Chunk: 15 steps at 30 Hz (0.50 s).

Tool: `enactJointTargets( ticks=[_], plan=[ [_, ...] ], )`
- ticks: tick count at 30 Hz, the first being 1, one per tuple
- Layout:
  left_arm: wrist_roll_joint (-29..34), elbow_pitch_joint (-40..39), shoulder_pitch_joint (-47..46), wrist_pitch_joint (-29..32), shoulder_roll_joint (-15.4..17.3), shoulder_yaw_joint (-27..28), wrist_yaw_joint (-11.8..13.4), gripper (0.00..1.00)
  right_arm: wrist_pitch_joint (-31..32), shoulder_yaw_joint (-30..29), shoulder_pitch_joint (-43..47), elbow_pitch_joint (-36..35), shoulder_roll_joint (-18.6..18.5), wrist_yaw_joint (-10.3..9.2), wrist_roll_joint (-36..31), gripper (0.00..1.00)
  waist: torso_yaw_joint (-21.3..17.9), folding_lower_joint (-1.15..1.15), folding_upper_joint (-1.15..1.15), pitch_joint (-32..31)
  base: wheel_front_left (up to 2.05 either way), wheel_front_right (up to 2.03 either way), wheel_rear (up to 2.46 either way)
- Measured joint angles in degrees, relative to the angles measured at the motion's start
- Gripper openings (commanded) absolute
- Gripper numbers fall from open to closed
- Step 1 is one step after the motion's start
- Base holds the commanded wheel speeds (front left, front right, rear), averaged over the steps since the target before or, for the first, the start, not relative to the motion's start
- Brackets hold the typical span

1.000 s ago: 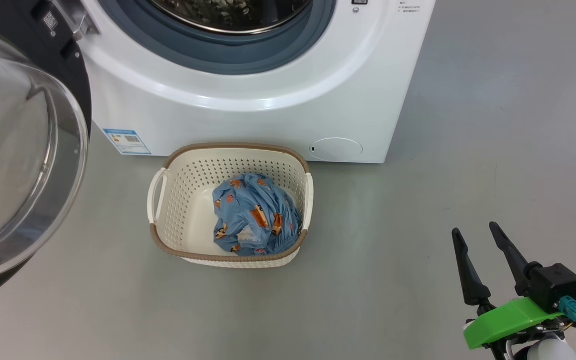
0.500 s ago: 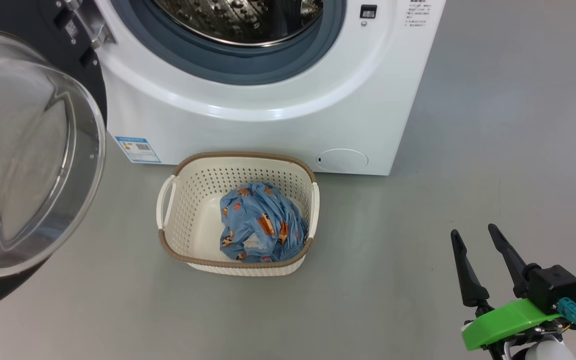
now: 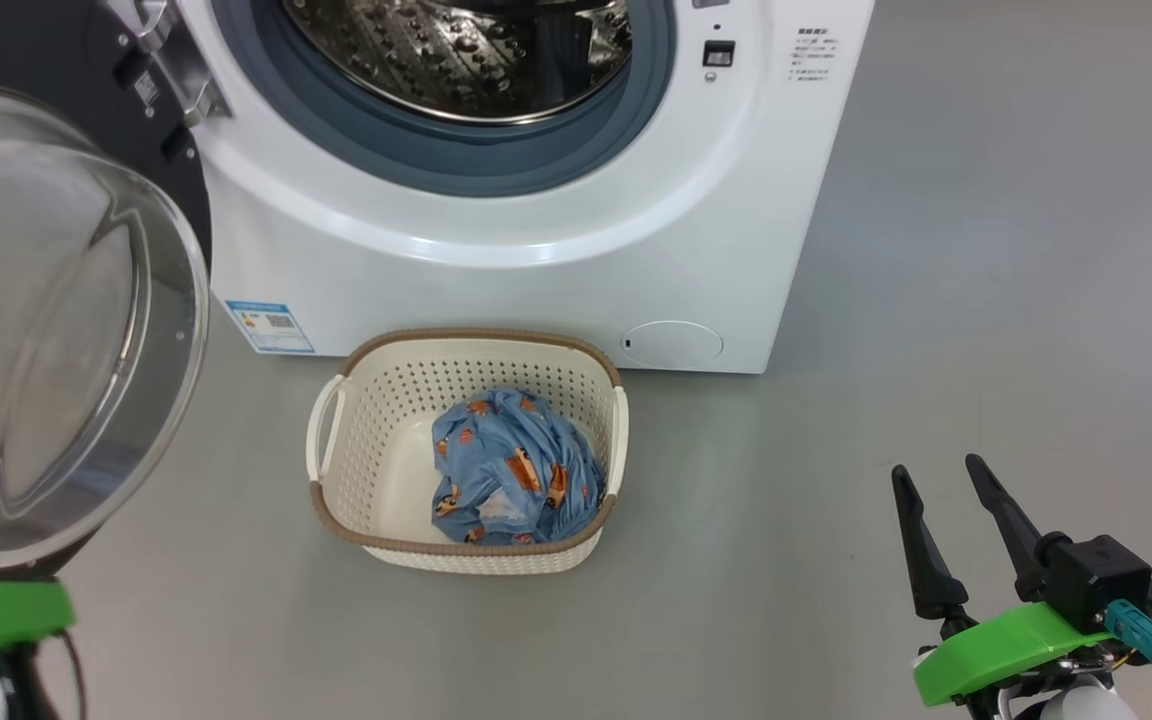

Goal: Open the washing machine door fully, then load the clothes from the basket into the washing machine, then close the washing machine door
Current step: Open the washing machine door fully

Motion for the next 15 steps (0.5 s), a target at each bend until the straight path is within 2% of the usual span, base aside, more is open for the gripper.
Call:
enactJointTargets(
  ticks=[1,3,4,5,6,11,15],
  plan=[
    [0.0,0.0,0.0,0.0,0.0,0.0,0.0,0.00,0.0,0.0,0.0,0.0,0.0,0.00,0.0,1.00,0.0,0.00,0.00,0.0,0.00,0.00,0.00],
    [-0.8,-2.8,2.4,0.0,0.1,-3.8,1.0,0.00,0.0,0.0,0.1,0.0,0.0,0.00,0.0,1.00,-0.4,0.00,0.00,-0.4,0.00,0.00,0.00],
    [-0.8,-3.6,3.1,0.0,0.1,-5.1,1.1,0.38,0.0,0.0,0.1,0.0,0.1,0.00,0.0,1.00,-0.5,0.00,0.00,-0.5,0.00,0.00,0.00],
    [-1.1,-4.3,3.7,0.0,0.1,-6.3,1.6,0.80,0.0,0.0,0.1,0.0,0.1,0.00,0.0,1.00,-0.7,0.00,0.00,-0.6,0.00,0.00,0.00],
    [-1.5,-4.8,4.3,0.0,0.1,-7.5,2.0,1.00,0.0,-0.1,0.2,0.0,0.1,0.00,0.0,1.00,-0.8,0.00,0.00,-0.7,0.00,0.00,0.00],
    [-2.9,-5.9,6.4,0.0,0.1,-11.3,3.4,1.00,0.0,-0.1,0.7,-0.1,0.2,0.00,0.0,1.00,-1.4,0.00,0.00,-1.1,0.00,0.00,0.00],
    [-3.2,-6.1,7.9,0.0,0.3,-14.4,3.4,1.00,0.0,-0.1,1.0,-0.3,0.3,0.00,0.0,1.00,-2.4,0.00,0.00,-1.4,0.00,0.00,0.00]
  ],
)
